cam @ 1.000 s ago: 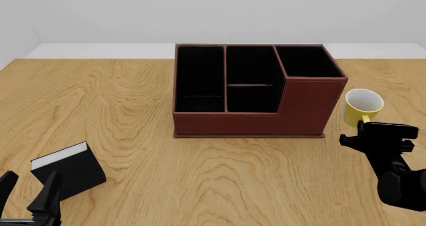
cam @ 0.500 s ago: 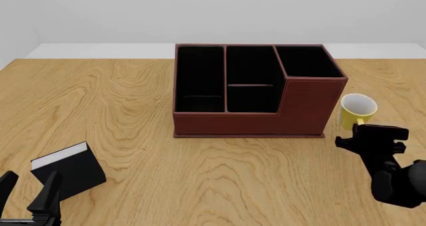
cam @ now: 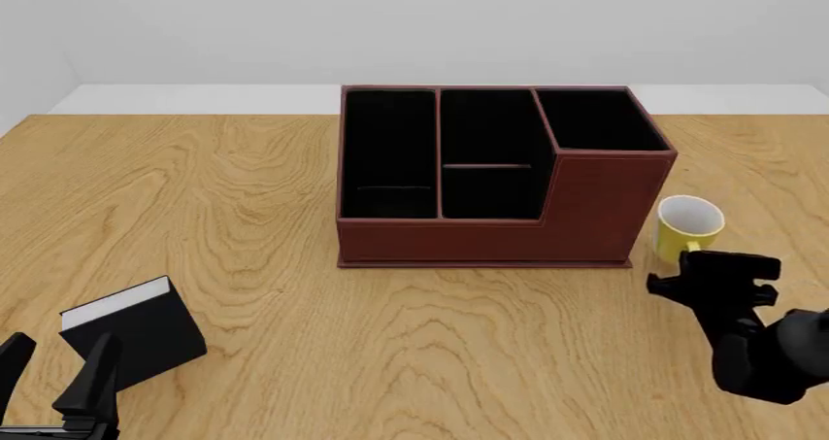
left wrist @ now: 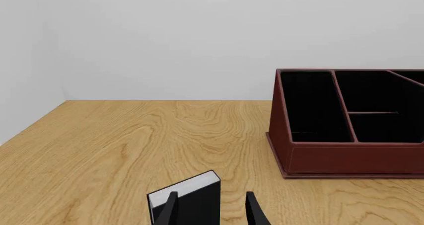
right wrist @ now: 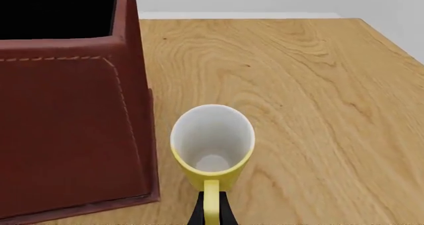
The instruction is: Pick up the yellow and white mug and place it to the right of the caddy.
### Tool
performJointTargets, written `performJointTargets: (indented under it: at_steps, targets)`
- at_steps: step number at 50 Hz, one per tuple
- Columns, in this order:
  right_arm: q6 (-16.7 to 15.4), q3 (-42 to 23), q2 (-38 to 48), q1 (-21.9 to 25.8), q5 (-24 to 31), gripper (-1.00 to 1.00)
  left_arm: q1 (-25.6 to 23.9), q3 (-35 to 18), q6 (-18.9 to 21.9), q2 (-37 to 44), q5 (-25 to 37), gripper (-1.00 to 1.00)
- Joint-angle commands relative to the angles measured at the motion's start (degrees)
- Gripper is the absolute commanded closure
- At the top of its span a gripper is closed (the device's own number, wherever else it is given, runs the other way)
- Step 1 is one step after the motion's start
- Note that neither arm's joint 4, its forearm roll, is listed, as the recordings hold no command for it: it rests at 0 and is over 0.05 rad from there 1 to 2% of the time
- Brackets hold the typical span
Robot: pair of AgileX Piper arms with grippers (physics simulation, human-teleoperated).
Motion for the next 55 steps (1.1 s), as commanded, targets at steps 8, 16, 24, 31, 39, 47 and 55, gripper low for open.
performJointTargets:
  at_steps: [8,16,24,31,39,47,55]
  targets:
    - [0.3,-0.6,3.2,-0.2,-2.0,1.00,0.0,0.0,0.0,0.0,0.0,-1.00]
    - [0.2,-0.6,4.6,-0.2,-2.8,1.00,0.0,0.0,0.0,0.0,0.0,-1.00]
    - [0.4,-0.6,5.4,-0.6,-3.4,1.00,0.0,0.0,0.0,0.0,0.0,-1.00]
    - [0.3,-0.7,7.0,-0.5,-4.3,1.00,0.0,0.0,0.0,0.0,0.0,-1.00]
    - [0.3,-0.9,7.9,0.1,-4.3,1.00,0.0,0.0,0.0,0.0,0.0,-1.00]
    - [0.1,-0.9,8.1,-0.1,-4.3,-1.00,0.0,0.0,0.0,0.0,0.0,-1.00]
    - [-0.2,-0.7,8.1,0.2,-4.4,-1.00,0.0,0.0,0.0,0.0,0.0,-1.00]
